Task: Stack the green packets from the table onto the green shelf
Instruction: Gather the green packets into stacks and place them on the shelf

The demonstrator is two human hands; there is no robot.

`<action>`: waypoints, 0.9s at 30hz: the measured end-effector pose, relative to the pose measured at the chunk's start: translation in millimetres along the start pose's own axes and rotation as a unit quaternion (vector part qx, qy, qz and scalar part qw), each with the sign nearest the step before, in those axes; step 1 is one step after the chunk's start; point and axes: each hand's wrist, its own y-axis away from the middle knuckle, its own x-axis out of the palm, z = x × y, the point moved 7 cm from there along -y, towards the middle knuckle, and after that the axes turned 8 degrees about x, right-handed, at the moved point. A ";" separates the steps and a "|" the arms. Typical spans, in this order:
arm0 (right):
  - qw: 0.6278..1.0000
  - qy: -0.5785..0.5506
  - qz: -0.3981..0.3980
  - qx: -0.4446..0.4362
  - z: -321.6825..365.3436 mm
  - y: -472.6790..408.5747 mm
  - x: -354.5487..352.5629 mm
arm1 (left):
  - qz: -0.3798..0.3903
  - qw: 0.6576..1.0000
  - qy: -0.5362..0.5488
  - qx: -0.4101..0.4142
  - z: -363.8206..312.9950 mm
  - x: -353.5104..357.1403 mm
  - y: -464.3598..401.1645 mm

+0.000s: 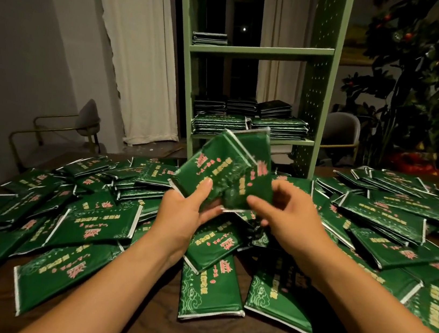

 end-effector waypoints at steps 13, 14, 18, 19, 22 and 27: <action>0.999 -0.034 -0.008 -0.010 -0.4 0.1 -11.8 | 0.051 0.997 0.003 -0.057 -4.5 -2.9 2.1; 0.999 -0.027 -0.012 -0.021 0.0 0.1 -12.4 | 0.087 0.995 -0.018 -0.052 -5.2 3.1 5.0; 0.998 -0.028 -0.033 -0.044 0.4 -1.5 -15.3 | 0.155 0.981 -0.112 -0.002 -3.2 10.1 7.9; 0.998 -0.029 -0.038 -0.045 0.5 -1.3 -15.3 | 0.157 0.979 -0.133 0.004 -1.5 8.9 7.1; 0.997 0.003 -0.057 -0.046 0.5 -1.7 -18.6 | 0.146 0.979 -0.144 -0.006 1.6 6.5 5.7; 0.998 0.054 0.010 -0.040 4.2 -3.3 -15.1 | 0.133 0.985 -0.098 -0.047 1.3 10.1 10.2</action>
